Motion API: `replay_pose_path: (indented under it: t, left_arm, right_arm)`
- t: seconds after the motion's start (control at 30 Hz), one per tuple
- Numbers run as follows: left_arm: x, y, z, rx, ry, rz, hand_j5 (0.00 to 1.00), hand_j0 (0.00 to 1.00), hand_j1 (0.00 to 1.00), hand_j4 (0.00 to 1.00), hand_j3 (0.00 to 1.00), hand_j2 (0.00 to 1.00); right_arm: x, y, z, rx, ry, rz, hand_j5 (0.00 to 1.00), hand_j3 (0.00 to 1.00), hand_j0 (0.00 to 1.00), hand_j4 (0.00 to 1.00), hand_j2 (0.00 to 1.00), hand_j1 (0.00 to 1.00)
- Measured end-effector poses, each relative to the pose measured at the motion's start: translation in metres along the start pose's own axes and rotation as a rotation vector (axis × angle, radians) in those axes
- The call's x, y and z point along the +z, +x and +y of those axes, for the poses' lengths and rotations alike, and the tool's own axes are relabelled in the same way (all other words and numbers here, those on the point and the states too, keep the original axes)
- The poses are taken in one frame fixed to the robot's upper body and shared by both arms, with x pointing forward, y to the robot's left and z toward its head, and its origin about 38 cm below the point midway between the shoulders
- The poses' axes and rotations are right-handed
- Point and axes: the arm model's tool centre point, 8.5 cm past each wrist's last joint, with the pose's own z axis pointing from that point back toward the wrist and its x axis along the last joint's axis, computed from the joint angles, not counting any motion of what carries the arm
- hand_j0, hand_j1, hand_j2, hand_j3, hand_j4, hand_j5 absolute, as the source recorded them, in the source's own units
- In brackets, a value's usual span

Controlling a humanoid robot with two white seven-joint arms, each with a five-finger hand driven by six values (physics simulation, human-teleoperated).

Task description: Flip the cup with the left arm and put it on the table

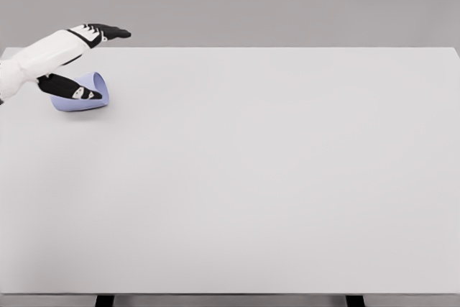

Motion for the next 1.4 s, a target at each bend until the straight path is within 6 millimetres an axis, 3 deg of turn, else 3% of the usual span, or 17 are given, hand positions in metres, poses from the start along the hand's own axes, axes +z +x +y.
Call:
replay_pose_path:
  t: [0.23,0.43,0.5,0.6,0.7,0.83,1.13,1.4]
  left_arm:
    - [0.004,-0.007,-0.006,0.015,-0.011,0.015,1.00,1.00,1.00,1.00,1.00,1.00]
    - [0.018,-0.024,0.003,0.056,-0.045,0.128,1.00,1.00,1.00,1.00,1.00,1.00]
    - [0.020,-0.035,0.014,0.123,-0.019,0.223,1.00,1.00,1.00,1.00,1.00,1.00]
    - [0.003,-0.041,0.047,0.127,0.078,0.301,1.00,1.00,1.00,1.00,1.00,1.00]
    - [0.008,-0.059,0.013,0.210,-0.061,0.405,1.00,1.00,1.00,1.00,1.00,1.00]
    - [0.012,-0.073,-0.013,0.323,-0.143,0.583,1.00,1.00,1.00,1.00,1.00,1.00]
    - [-0.009,-0.078,-0.041,0.449,-0.170,0.681,1.00,1.00,1.00,1.00,1.00,1.00]
    - [-0.013,-0.090,-0.050,0.409,-0.180,0.735,1.00,1.00,1.00,1.00,1.00,1.00]
  right_arm:
    - [0.000,-0.002,0.000,-0.001,0.001,0.006,1.00,1.00,1.00,1.00,1.00,1.00]
    - [0.000,-0.003,0.000,-0.001,0.001,0.007,1.00,1.00,1.00,1.00,1.00,1.00]
    - [0.000,-0.003,0.000,-0.001,0.001,0.007,1.00,1.00,1.00,1.00,1.00,1.00]
    - [0.000,-0.003,0.000,-0.001,0.001,0.007,1.00,1.00,1.00,1.00,1.00,1.00]
    - [0.000,-0.003,0.000,-0.001,0.002,0.007,1.00,1.00,1.00,1.00,1.00,1.00]
    - [0.000,-0.003,0.000,-0.001,0.001,0.007,1.00,1.00,1.00,1.00,1.00,1.00]
    - [0.000,-0.003,0.000,-0.001,0.001,0.007,1.00,1.00,1.00,1.00,1.00,1.00]
    - [0.000,-0.003,0.000,-0.001,0.001,0.007,1.00,1.00,1.00,1.00,1.00,1.00]
